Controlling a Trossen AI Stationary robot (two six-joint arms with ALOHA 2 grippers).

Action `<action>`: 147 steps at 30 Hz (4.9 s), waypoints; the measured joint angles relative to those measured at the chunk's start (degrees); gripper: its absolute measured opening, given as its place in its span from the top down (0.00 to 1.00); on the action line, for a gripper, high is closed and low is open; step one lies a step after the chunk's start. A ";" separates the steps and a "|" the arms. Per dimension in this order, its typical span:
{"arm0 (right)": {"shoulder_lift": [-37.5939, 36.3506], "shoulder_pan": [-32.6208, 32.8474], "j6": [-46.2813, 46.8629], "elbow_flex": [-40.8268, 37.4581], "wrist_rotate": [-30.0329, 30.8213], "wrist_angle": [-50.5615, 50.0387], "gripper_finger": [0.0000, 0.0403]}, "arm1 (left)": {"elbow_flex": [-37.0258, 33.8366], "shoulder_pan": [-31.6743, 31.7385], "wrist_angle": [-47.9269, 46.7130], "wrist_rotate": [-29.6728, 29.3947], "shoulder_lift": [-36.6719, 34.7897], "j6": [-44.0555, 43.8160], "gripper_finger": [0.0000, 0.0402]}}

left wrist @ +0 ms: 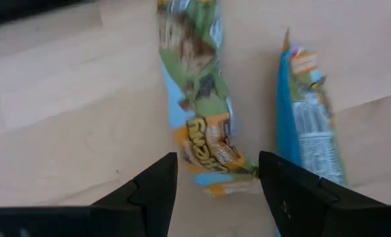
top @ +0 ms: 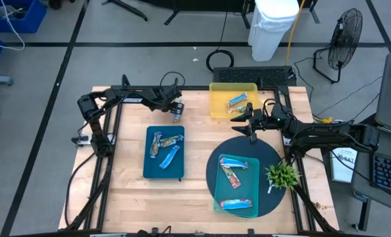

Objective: Pick and place Granola Bars by type
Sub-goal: Put the yellow granola bar into the yellow bin

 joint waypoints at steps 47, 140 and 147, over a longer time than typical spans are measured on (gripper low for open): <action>0.00 1.90 0.57 -0.01 1.73 -1.31 0.62 | -18.33 -20.70 58.41 11.35 -15.51 48.53 0.99; 30.84 18.38 -15.50 17.92 16.25 24.57 0.99 | -34.64 -23.02 93.16 37.43 -15.51 32.33 0.95; 26.37 18.36 -17.49 16.78 18.94 18.55 1.00 | -34.62 -21.17 93.23 37.69 -15.51 27.26 0.95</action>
